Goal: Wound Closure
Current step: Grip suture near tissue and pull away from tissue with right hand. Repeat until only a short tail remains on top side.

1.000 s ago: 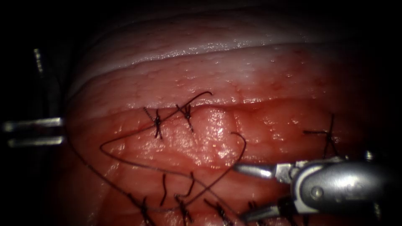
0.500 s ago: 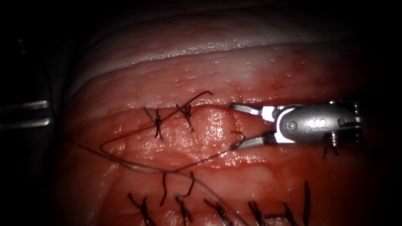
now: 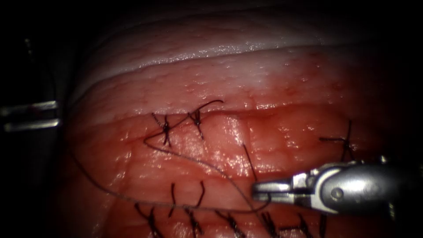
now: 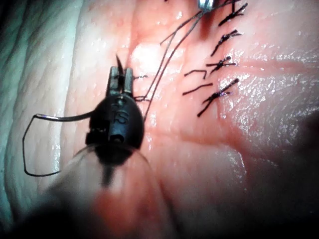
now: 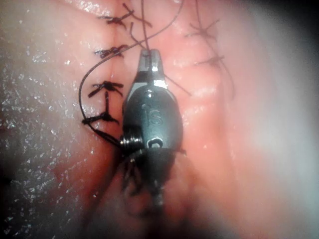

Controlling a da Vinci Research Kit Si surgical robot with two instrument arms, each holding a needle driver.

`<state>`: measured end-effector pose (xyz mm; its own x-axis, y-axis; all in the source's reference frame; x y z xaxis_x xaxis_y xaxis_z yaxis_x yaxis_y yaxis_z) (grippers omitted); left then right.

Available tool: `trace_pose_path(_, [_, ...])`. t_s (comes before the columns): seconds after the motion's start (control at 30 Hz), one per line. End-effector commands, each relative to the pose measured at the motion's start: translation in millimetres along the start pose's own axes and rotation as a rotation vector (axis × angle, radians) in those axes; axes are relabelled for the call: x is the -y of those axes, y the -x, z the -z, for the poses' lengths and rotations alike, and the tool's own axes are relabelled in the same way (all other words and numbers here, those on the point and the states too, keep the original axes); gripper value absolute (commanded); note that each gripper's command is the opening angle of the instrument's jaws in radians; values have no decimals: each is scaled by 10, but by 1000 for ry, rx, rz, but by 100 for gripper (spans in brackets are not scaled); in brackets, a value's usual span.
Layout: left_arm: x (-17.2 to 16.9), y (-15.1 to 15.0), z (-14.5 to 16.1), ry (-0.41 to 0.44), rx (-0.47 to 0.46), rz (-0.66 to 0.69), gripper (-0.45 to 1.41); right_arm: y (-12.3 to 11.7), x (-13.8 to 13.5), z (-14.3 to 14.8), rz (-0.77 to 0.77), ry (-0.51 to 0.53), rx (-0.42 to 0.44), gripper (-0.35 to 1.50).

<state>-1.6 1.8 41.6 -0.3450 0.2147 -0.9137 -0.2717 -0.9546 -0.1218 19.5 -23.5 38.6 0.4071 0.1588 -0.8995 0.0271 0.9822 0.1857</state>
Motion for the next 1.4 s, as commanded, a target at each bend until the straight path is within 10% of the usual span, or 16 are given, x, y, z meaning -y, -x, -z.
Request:
trace_pose_path(0.03, [0, 3, -7, -1, 0, -1, -45, -21, 20, -7, 1, -22, 10, -35])
trace_pose_path(0.33, [-1, 2, -6, -2, 2, -2, -45, -105, 66, -15, 40, -76, 19, -35])
trace_pose_path(0.4, [-1, 2, -5, -2, 2, -2, -45, -97, 52, -25, 120, -6, -37, 98])
trace_pose_path(0.5, [3, 6, -1, 4, 0, -2, -45, -65, 16, -19, 155, 98, -79, 138])
trace_pose_path(0.83, [14, 16, 7, -3, 7, -7, -45, -1, -44, 23, 162, 158, -97, 96])
trace_pose_path(1.3, [13, 16, 5, -6, 9, -7, -45, 103, -97, -58, 101, 247, -46, 121])
trace_pose_path(1.33, [13, 16, 5, -6, 9, -7, -45, 104, -96, -61, 91, 251, -45, 96])
trace_pose_path(1.37, [13, 16, 5, -6, 9, -7, -45, 103, -94, -60, 76, 213, -45, -18])
trace_pose_path(1.4, [13, 16, 5, -6, 9, -7, -45, 101, -94, -59, 58, 186, -38, -35])
